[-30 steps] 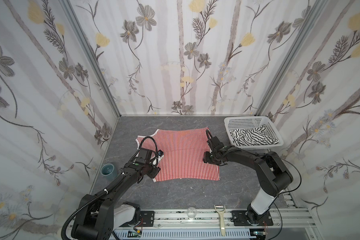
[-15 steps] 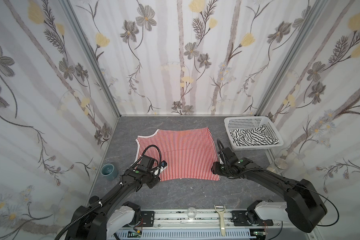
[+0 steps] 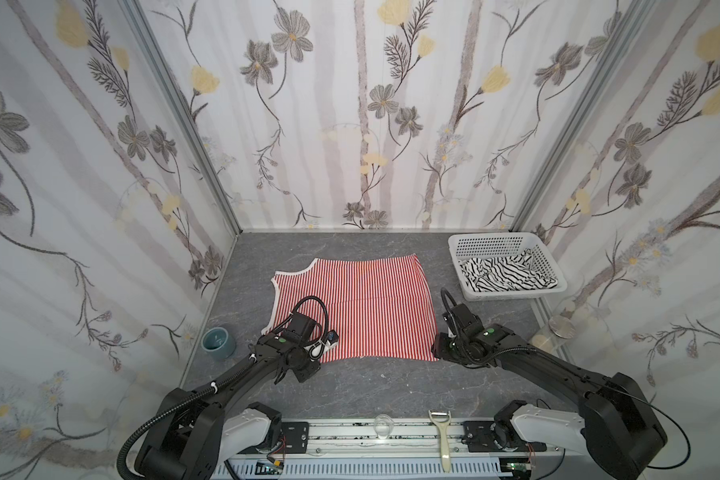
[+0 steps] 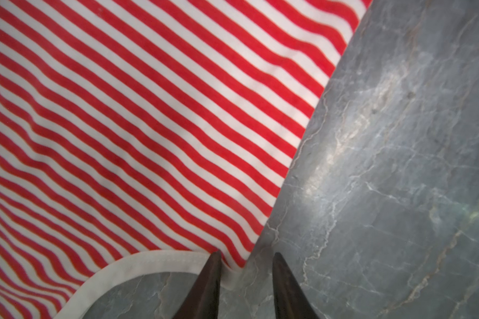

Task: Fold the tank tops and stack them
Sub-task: 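Move both grippers to the hem corners nearest the robot and grasp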

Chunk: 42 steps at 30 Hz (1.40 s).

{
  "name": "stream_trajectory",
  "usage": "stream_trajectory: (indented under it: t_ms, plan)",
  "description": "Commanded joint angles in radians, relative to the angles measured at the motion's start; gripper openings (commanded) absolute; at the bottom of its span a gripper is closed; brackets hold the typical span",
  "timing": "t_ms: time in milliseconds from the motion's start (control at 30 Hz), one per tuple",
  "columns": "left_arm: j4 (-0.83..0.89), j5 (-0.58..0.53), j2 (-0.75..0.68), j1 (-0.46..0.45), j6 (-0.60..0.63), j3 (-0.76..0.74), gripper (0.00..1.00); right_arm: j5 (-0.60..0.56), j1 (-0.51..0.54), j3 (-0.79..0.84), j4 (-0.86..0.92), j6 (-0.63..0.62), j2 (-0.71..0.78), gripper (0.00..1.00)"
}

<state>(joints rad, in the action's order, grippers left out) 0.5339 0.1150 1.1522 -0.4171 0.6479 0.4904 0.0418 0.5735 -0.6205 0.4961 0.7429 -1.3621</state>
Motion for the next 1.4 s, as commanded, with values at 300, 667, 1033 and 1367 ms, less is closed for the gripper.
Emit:
stream_trajectory:
  t_ms: [300, 667, 1033, 1367]
  plan:
    - [0.004, -0.044, 0.003, 0.001, 0.059, -0.026, 0.23, 0.027, -0.001, 0.054, -0.046, 0.019, 0.012, 0.53]
    - [0.01, -0.007, 0.014, 0.0, 0.058, -0.004, 0.02, 0.095, 0.006, 0.139, -0.13, 0.052, 0.025, 0.52]
    - [0.019, 0.004, 0.005, -0.003, 0.045, 0.009, 0.0, 0.075, -0.008, 0.135, -0.178, 0.076, -0.038, 0.43]
    - [0.025, 0.005, -0.017, -0.004, 0.042, 0.006, 0.0, 0.07, -0.038, 0.141, -0.162, 0.079, 0.021, 0.07]
